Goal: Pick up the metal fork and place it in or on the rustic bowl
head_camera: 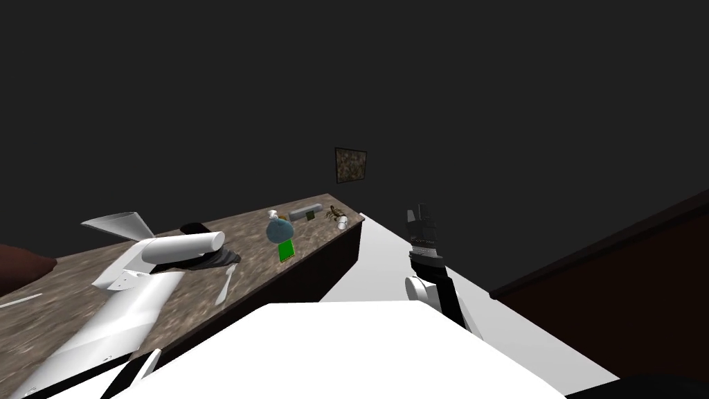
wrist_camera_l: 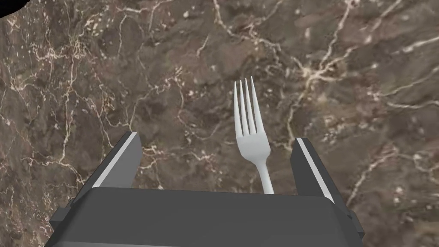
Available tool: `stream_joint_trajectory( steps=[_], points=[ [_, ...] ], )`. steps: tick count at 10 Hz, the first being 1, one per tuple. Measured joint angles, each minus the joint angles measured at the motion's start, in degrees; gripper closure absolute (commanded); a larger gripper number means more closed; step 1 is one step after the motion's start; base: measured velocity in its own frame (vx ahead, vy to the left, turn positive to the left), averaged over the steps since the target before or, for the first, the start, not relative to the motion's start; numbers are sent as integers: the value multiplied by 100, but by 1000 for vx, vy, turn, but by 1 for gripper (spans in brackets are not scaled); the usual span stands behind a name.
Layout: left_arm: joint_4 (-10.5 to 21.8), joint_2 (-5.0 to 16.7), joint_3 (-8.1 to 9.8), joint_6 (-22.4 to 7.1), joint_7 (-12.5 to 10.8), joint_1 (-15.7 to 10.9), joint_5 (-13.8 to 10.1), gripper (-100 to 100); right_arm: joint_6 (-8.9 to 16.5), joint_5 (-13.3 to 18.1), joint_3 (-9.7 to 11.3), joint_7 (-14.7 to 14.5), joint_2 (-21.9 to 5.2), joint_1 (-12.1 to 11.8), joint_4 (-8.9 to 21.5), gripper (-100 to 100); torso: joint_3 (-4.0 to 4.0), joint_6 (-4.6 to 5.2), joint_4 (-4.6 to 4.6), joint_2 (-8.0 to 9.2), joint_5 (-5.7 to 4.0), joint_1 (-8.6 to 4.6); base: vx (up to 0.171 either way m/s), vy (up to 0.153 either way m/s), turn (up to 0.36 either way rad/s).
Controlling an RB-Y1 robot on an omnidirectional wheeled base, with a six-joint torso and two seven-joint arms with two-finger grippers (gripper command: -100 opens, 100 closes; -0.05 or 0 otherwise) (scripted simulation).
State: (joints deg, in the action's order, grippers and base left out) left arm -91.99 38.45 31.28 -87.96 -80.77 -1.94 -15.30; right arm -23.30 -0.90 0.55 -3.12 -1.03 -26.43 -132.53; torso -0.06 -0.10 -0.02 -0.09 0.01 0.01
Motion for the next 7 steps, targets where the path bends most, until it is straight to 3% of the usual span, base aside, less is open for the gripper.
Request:
stream_joint_trajectory(
  steps=[7],
  points=[
    [673,114,253,-1035,-592,-268,-45,-100,0,0,0,0,0,0,0,0,0,1,0,0,0,0,21,9,-58]
  ],
)
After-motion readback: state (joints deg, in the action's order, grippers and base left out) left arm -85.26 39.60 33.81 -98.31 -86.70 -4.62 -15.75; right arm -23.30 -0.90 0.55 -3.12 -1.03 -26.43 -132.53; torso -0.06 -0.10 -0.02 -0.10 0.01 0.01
